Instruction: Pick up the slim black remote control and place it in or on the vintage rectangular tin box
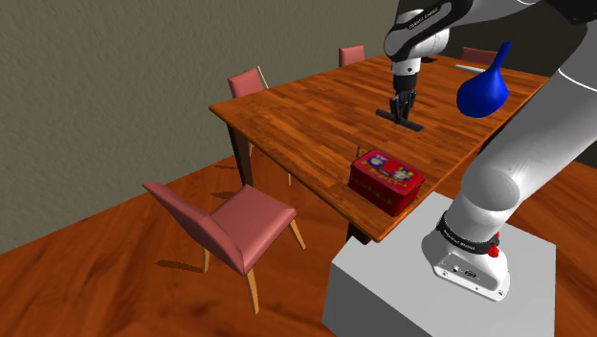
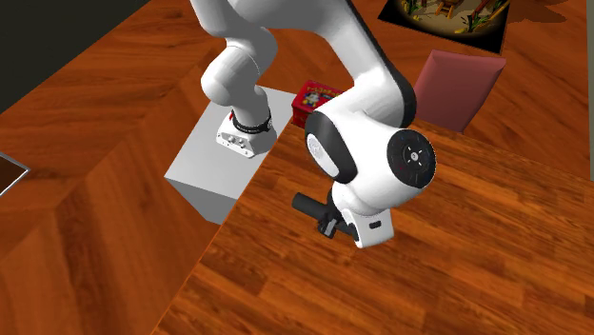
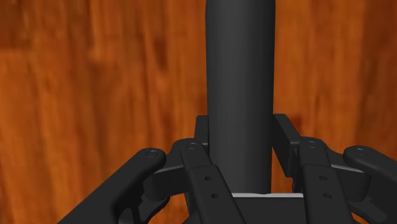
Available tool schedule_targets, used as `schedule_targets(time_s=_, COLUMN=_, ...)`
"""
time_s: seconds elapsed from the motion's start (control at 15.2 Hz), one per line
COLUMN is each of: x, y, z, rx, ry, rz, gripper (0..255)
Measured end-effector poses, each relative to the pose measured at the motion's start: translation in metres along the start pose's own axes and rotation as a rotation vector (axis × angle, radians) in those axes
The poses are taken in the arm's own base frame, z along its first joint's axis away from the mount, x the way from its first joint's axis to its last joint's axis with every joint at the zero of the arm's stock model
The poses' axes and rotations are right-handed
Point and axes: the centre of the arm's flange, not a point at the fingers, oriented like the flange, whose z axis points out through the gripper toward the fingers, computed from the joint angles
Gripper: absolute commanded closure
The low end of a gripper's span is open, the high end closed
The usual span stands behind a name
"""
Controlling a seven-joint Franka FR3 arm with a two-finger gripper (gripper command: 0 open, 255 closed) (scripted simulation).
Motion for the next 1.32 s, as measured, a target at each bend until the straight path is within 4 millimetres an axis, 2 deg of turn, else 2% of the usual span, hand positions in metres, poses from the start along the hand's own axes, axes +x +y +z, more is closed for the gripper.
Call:
schedule_targets(time_s=1.19, x=-0.021, y=-0.001, z=-0.093, rx=0.0, ry=0.0, rz=0.0, gripper=255)
schedule_targets(time_s=1.32, x=-0.03, y=-0.015, z=-0.093, rx=0.001, ry=0.0, rz=-0.001, gripper=255)
